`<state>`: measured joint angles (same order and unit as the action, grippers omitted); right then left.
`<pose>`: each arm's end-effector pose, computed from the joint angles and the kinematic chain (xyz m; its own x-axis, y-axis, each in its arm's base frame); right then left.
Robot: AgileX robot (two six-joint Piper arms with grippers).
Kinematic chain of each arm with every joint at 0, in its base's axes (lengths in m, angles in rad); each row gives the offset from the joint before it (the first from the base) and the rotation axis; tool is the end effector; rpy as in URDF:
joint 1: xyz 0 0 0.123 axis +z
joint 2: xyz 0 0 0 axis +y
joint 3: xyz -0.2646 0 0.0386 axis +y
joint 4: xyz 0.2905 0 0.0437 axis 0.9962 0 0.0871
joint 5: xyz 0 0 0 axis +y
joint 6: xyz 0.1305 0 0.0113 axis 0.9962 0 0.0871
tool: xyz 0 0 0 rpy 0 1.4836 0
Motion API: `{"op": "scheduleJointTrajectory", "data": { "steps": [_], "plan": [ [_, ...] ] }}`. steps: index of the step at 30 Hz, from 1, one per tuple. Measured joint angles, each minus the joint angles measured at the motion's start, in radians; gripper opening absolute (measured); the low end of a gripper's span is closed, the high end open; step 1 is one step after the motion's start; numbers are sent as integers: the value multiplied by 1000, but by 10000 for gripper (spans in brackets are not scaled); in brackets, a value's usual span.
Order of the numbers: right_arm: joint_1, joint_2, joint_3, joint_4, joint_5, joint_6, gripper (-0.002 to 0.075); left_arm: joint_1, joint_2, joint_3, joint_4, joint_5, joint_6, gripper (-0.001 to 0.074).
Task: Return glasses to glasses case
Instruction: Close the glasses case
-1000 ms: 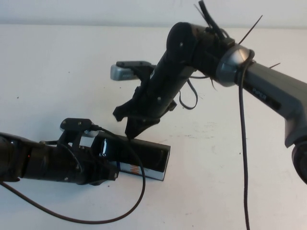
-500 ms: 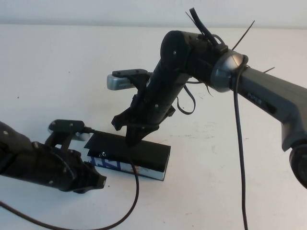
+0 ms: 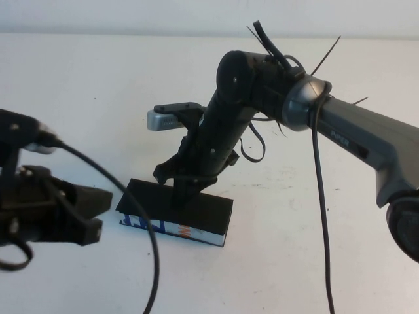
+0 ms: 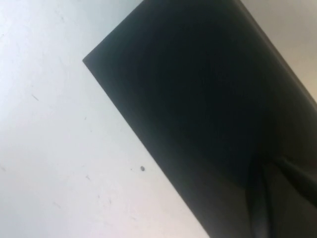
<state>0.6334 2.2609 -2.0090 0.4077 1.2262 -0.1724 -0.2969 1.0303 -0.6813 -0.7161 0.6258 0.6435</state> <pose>0.3865 0.3445 0.1535 -0.7715 -0.5982 -0.2165 -0.6327 0.6860 0.3593 0.2457 -0.1279 0.2280 -0.6435 0.2251 -0.7316 0.5554 0.7950 -0.2439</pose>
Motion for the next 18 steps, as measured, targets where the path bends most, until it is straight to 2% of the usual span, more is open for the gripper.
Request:
{"op": "scheduleJointTrajectory", "data": {
  "steps": [11,18],
  "plan": [
    [10,8,0,-2,0,0,-8,0,-369,8,26,20,-30,-4],
    [14,-88,2,-28,-2,0,-8,0,-559,38,211,-40,-129,-4]
  ]
}}
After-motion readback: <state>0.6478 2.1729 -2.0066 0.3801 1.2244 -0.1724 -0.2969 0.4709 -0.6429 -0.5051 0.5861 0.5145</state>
